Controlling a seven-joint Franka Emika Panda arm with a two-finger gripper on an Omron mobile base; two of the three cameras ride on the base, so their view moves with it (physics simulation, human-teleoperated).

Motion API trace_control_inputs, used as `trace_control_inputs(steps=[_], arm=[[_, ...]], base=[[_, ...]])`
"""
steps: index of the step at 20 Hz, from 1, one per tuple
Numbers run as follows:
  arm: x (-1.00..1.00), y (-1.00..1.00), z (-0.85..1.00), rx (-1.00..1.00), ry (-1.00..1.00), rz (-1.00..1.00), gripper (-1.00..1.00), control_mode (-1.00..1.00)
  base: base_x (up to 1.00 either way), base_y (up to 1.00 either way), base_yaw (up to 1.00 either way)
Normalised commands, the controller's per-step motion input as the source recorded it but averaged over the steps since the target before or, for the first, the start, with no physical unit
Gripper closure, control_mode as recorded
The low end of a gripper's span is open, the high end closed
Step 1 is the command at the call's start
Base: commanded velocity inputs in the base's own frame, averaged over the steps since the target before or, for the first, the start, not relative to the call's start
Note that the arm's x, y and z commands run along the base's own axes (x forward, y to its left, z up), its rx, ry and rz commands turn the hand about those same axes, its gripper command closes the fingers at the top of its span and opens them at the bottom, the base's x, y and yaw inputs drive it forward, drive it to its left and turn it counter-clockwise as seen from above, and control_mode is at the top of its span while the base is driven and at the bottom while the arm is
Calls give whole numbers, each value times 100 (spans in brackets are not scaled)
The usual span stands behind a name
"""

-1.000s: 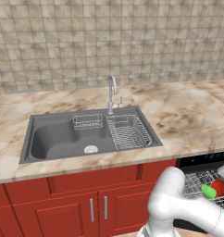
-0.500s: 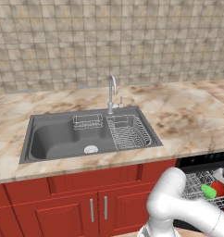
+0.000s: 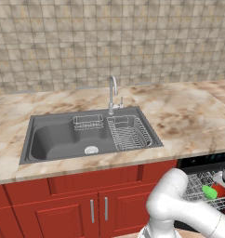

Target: Pick up the cup and bowl from the counter, place them in the dishwasher, and close the dishwasher door.

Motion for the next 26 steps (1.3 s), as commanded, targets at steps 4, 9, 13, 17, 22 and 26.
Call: trace_control_inputs(steps=[4,9,13,17,22,26], arm=[[-41,0,0,0,-6,-4,-100,-100],[-46,0,0,0,-7,-6,-100,-100],[-33,0,0,0,-9,-3,-100,-100],[-28,0,0,0,-10,-2,-100,-100],[-30,0,0,1,-11,-1,-100,-100],[-37,0,0,4,-12,0,-100,-100]], base=[[0,0,0],[0,0,0],[0,0,0],[0,0,0],[0,0,0],[0,0,0]])
